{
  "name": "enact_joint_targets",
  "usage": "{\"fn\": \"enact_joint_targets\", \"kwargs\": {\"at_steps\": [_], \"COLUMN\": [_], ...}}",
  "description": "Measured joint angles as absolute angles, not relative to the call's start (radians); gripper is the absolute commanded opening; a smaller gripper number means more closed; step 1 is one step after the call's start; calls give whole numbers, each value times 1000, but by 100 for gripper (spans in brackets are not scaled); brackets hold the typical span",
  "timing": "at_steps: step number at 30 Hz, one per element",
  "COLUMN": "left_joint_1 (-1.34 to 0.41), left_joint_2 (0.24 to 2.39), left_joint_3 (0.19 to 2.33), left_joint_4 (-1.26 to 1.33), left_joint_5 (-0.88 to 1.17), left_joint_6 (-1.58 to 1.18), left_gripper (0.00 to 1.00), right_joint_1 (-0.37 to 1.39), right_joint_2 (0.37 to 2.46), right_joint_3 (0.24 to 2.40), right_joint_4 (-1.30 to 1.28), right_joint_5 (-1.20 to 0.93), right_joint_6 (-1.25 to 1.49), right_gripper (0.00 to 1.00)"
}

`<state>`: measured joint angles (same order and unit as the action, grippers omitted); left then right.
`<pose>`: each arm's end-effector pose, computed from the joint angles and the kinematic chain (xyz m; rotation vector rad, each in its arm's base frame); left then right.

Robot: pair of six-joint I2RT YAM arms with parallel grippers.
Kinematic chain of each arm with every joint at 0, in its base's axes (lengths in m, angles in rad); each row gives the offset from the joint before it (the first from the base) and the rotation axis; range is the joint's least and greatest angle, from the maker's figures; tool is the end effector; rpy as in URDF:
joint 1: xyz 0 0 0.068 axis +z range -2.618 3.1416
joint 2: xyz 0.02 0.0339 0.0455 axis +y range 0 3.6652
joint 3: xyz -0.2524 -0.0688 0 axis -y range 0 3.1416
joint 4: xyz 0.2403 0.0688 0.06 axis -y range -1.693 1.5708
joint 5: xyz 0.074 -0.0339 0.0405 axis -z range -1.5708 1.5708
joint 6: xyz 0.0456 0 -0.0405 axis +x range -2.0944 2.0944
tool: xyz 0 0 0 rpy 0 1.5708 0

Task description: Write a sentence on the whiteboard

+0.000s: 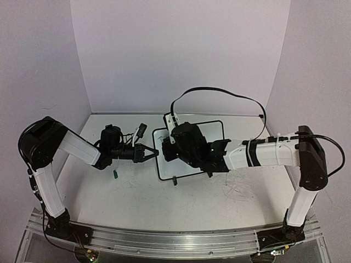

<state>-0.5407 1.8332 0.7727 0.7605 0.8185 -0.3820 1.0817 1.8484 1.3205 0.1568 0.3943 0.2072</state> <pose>0.2878 -0.2116 0.1458 0.7633 1.8626 -1.3740 0.2199 0.3759 0.2449 -0.5767 1.8546 0.4834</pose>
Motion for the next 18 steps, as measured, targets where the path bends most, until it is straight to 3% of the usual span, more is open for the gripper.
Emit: {"fn": "enact_joint_targets", "kwargs": {"at_steps": [18], "left_joint_1": [-541], "left_joint_2": [1833], "left_joint_3": [772], "left_joint_4": [760], "left_joint_5": [818], "left_joint_6": [-382], "left_gripper": [0], "right_joint_1": [1083], "right_joint_2": [1848], "right_joint_3": [1320], "right_joint_4": [141], "right_joint_5": [395], "right_joint_6": [220], "right_gripper": [0]}}
